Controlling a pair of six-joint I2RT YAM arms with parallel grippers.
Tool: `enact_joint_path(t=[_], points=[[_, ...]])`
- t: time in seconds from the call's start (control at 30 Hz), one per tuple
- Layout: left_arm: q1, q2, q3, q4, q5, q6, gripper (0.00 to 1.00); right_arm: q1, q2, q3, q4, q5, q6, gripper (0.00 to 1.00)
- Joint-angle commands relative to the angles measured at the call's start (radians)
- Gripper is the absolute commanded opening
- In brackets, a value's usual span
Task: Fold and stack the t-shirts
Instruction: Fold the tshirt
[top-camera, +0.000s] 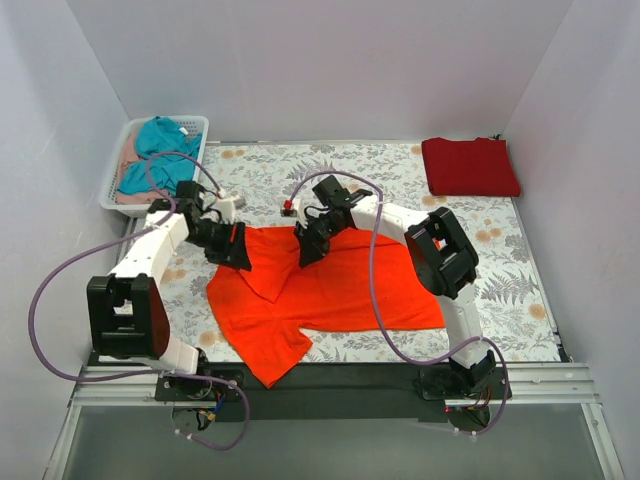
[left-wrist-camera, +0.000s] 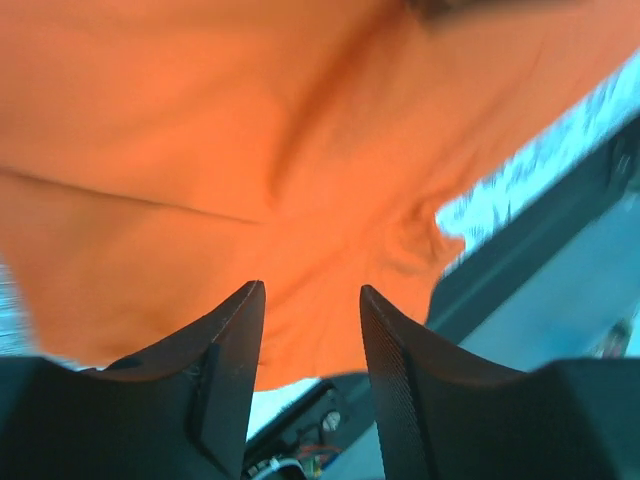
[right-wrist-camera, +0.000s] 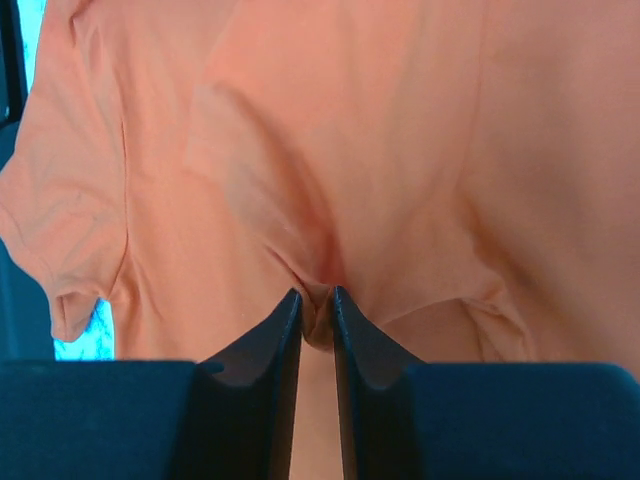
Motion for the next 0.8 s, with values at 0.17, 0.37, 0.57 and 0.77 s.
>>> enact_joint_path(t=[0.17, 0.37, 0.57, 0.77], points=[[0.229, 0.232, 0.296, 0.209, 0.008, -0.193, 0.45, -0.096, -0.165, 0.017, -0.205, 0.020, -0.042, 0.53], [0.240, 0.395, 0.405, 0.275, -0.001, -0.245, 0.44, -0.413, -0.206, 0.000, -0.256, 0.102, -0.011, 0.45], [0.240, 0.453, 0.391, 0.318, 0.067, -0.295, 0.36, -0.541, -0.151, -0.003, -0.255, 0.251, -0.011, 0.24], [0.241, 0.513, 0.346, 0.341, -0.079, -0.301, 0.30, -0.559, -0.094, -0.031, -0.255, 0.374, -0.048, 0.20]])
